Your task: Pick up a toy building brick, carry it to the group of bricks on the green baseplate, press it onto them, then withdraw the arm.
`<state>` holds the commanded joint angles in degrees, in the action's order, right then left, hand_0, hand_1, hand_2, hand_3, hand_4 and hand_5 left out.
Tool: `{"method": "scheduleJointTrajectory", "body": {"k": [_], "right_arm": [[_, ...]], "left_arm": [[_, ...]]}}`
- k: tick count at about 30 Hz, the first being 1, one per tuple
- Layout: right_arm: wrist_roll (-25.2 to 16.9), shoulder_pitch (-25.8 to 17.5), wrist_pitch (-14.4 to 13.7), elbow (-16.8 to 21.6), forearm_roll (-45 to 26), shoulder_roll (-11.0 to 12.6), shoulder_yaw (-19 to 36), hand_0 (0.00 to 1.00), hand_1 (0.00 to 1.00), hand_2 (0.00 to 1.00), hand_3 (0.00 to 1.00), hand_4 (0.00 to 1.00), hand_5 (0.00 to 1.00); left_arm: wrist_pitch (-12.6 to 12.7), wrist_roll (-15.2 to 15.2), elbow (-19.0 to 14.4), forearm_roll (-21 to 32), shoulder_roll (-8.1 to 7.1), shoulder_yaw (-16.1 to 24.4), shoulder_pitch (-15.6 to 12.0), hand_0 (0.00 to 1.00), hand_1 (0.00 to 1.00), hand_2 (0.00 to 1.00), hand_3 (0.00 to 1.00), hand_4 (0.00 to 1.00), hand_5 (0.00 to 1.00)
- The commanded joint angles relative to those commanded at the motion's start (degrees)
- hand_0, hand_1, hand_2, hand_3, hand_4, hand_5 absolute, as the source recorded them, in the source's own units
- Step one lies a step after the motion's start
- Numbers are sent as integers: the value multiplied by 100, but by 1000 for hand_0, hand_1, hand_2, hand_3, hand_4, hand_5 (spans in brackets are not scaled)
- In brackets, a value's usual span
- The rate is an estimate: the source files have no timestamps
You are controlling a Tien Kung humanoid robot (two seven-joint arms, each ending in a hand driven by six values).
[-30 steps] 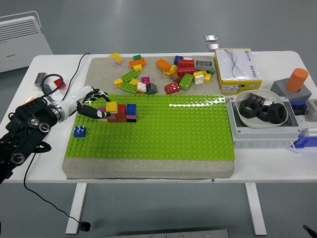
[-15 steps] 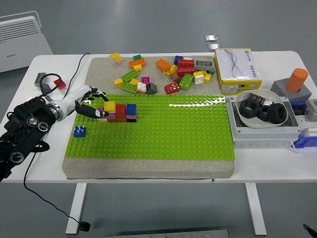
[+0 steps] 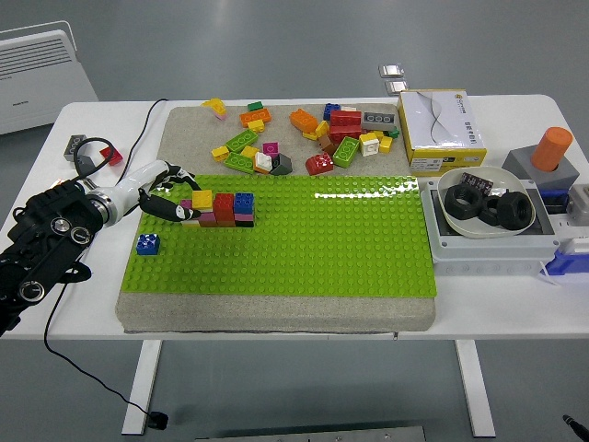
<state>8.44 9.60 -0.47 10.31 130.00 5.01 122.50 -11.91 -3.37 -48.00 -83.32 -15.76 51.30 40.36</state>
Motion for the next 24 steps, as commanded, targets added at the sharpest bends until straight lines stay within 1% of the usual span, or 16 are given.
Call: {"method": "scheduleJointTrajectory", "body": {"k": [12,13,18,19,24], "right_arm": [[-3,12,-1,0,0,4,-22,518,620,625,791,849,981],[-3,13,-1,0,0,4,-23,518,619,625,790,849,985],[-2,16,-1,0,0,6,-38,518,619,625,790,849,985],[-2,16,-1,0,0,6,-40,518,619,626,790,848,985],[-5,15,0,0,0,7,-35,518,619,626,790,848,985]], "left_arm": [[40,19,56,-8,75,31,28,914,921,891,487,792,2],[40,19,58,-10,77,34,29,910,920,892,501,734,2],[30,4,75,-16,75,31,26,910,920,892,501,734,2],[29,2,77,-16,74,30,25,903,921,892,510,681,2],[24,-8,88,-16,73,27,23,903,921,892,510,681,2]]}}
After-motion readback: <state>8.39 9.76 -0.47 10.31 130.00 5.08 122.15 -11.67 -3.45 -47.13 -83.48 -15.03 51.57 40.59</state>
